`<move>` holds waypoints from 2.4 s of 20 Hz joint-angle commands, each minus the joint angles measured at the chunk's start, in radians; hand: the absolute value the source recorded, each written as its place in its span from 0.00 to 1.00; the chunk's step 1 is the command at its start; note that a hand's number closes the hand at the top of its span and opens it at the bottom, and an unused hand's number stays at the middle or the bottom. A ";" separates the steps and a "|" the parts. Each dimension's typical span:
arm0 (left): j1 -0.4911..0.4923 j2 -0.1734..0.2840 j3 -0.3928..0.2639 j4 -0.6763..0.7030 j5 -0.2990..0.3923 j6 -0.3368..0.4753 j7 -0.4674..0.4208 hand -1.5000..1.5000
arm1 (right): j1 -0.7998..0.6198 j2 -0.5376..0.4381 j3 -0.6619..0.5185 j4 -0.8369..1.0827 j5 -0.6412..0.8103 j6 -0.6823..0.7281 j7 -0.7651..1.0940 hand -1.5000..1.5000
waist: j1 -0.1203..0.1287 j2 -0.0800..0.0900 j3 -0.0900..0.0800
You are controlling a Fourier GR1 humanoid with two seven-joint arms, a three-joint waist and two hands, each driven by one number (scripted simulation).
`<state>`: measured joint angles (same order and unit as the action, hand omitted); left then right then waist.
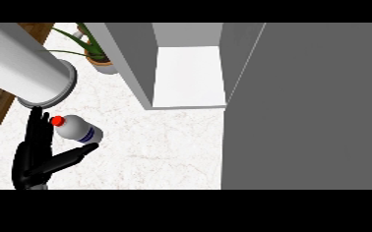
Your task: Pick up the bottled water, place it into the cabinet and close the cabinet
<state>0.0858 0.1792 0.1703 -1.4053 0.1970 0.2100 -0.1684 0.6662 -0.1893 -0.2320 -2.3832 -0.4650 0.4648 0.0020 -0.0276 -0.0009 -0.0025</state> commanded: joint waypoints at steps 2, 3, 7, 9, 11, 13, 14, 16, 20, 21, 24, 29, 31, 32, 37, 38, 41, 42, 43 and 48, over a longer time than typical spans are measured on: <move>-0.056 -0.020 0.033 0.173 0.018 -0.030 -0.095 0.00 | 0.115 0.024 0.009 -0.206 -0.181 0.006 0.049 0.00 | -0.007 -0.001 0.000; -0.076 -0.007 0.042 0.207 0.014 -0.036 -0.104 0.00 | 0.055 -0.008 -0.016 -0.172 -0.207 -0.013 0.061 0.00 | 0.004 0.002 0.000; -0.076 -0.046 0.034 0.285 -0.026 -0.005 -0.206 0.00 | 0.097 -0.015 -0.013 -0.207 -0.228 -0.031 0.086 0.00 | 0.007 0.001 0.000; -0.145 -0.026 0.093 0.399 0.030 -0.049 -0.233 0.00 | 0.106 -0.024 -0.040 -0.186 -0.236 -0.004 0.036 0.00 | -0.005 0.002 -0.001; -0.132 -0.037 0.112 0.421 0.059 -0.087 -0.286 0.00 | 0.113 -0.044 -0.069 -0.148 -0.246 0.029 0.008 0.00 | 0.003 0.001 0.000; -0.138 -0.022 0.127 0.464 0.089 -0.159 -0.322 0.00 | 0.167 0.004 -0.009 -0.203 -0.201 0.020 0.008 0.00 | -0.004 -0.001 -0.001; -0.177 -0.038 0.132 0.510 0.093 -0.159 -0.340 0.00 | 0.143 -0.011 -0.031 -0.178 -0.229 0.009 0.001 0.00 | -0.005 0.002 -0.002; -0.173 -0.055 0.117 0.551 0.089 -0.201 -0.385 0.00 | 0.166 -0.025 -0.053 -0.135 -0.220 0.075 -0.048 0.00 | -0.002 0.000 0.000; -0.203 -0.016 0.132 0.623 0.111 -0.308 -0.435 0.00 | 0.173 -0.047 -0.079 -0.152 -0.254 0.053 -0.041 0.00 | 0.004 0.001 0.000; -0.246 -0.026 0.142 0.667 0.109 -0.292 -0.454 0.00 | 0.188 -0.023 -0.039 -0.197 -0.235 0.026 -0.029 0.00 | -0.004 0.003 -0.002; -0.292 -0.059 0.160 0.725 0.126 -0.302 -0.518 1.00 | 0.176 -0.054 -0.065 -0.179 -0.248 0.018 -0.029 0.00 | -0.002 0.004 -0.002; -0.315 -0.064 0.195 0.756 0.204 -0.418 -0.517 1.00 | 0.221 -0.053 -0.087 -0.182 -0.242 0.053 -0.077 0.00 | -0.002 0.000 -0.001; -0.332 -0.044 0.193 0.803 0.201 -0.448 -0.516 1.00 | 0.225 -0.031 -0.050 -0.189 -0.215 0.036 -0.056 0.00 | 0.005 0.002 0.000; -0.329 -0.025 0.198 0.799 0.190 -0.454 -0.561 1.00 | 0.221 -0.065 -0.090 -0.214 -0.280 0.016 -0.056 0.00 | 0.003 0.003 -0.001; -0.342 -0.047 0.178 0.776 0.163 -0.410 -0.621 1.00 | 0.233 -0.056 -0.076 -0.211 -0.252 0.016 -0.051 0.00 | 0.011 0.001 0.000; -0.355 -0.030 0.168 0.815 0.147 -0.437 -0.629 1.00 | 0.266 -0.071 -0.093 -0.227 -0.278 0.036 -0.058 0.00 | 0.001 0.002 -0.001; -0.329 0.025 0.128 0.813 0.124 -0.566 -0.618 1.00 | 0.215 -0.082 -0.103 -0.171 -0.264 0.030 -0.080 0.00 | 0.010 0.001 0.000; -0.345 0.026 0.126 0.848 0.123 -0.588 -0.616 1.00 | 0.214 -0.061 -0.094 -0.153 -0.217 0.035 -0.089 0.00 | 0.008 0.002 0.000; -0.310 0.014 0.100 0.834 0.104 -0.621 -0.642 1.00 | 0.229 -0.071 -0.099 -0.205 -0.259 0.000 -0.072 0.00 | 0.007 0.002 -0.001; -0.309 0.011 0.049 0.744 0.065 -0.582 -0.624 1.00 | 0.236 -0.078 -0.125 -0.169 -0.287 0.024 -0.085 0.00 | 0.013 -0.001 0.001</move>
<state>-0.2349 0.1922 0.2585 -0.6321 0.2933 -0.3399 -0.7659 0.8450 -0.2829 -0.3368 -2.3600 -0.6189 0.5296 -0.1539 -0.0146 -0.0014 -0.0017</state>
